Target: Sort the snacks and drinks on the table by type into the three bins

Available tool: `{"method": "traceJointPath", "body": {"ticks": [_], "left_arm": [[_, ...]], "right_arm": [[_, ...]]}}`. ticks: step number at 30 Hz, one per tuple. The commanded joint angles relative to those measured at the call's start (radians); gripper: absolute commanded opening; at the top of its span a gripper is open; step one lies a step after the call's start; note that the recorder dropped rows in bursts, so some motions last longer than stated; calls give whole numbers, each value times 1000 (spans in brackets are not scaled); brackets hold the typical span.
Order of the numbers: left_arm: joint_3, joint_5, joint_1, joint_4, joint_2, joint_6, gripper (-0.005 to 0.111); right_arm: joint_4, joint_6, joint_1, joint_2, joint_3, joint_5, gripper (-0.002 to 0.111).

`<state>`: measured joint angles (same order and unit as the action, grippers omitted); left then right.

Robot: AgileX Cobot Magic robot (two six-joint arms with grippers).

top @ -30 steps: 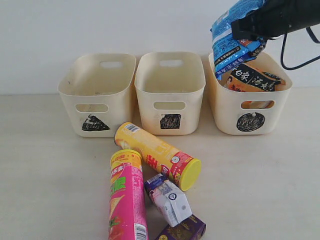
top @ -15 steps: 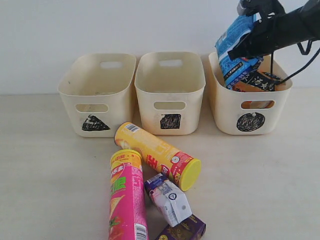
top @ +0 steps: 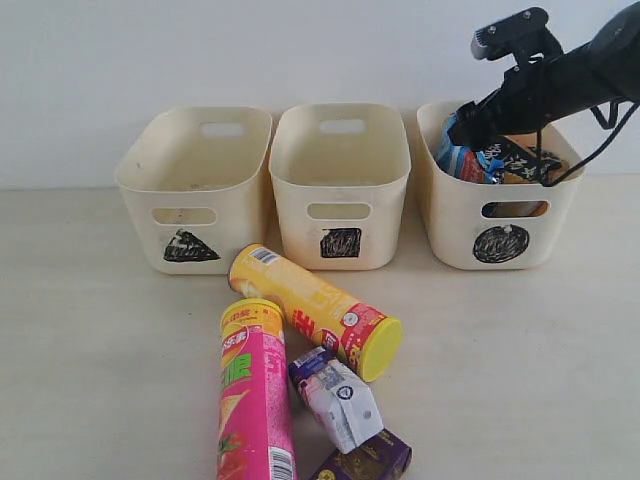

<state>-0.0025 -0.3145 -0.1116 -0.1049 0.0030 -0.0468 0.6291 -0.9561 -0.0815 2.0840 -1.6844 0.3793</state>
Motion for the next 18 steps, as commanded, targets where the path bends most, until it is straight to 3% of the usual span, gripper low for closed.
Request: {"method": "traceJointPath", "body": {"ticks": [1,2,4,7,8,18], "left_arm": [[3,7,2,-3,-3,-1,4],[3,7,2,-3,-3,-1,4],[3,7,2,-3,-3,-1,4],[3,7,2,-3,-3,-1,4],[3,7,2,-3,-3,-1,4],[3,7,2,-3,-3,-1,4]], "right_arm": [[-156,164,3,-61,-8,36,79],[-202,197,3,-69,-8,49,76],[-349,343,3,-122,-8,129,51],[-443,404,3,-185,-8,263,16],[-452,404,3,-207,-8,327,-1],[-466,492,3,-381,-8,675,0]]}}
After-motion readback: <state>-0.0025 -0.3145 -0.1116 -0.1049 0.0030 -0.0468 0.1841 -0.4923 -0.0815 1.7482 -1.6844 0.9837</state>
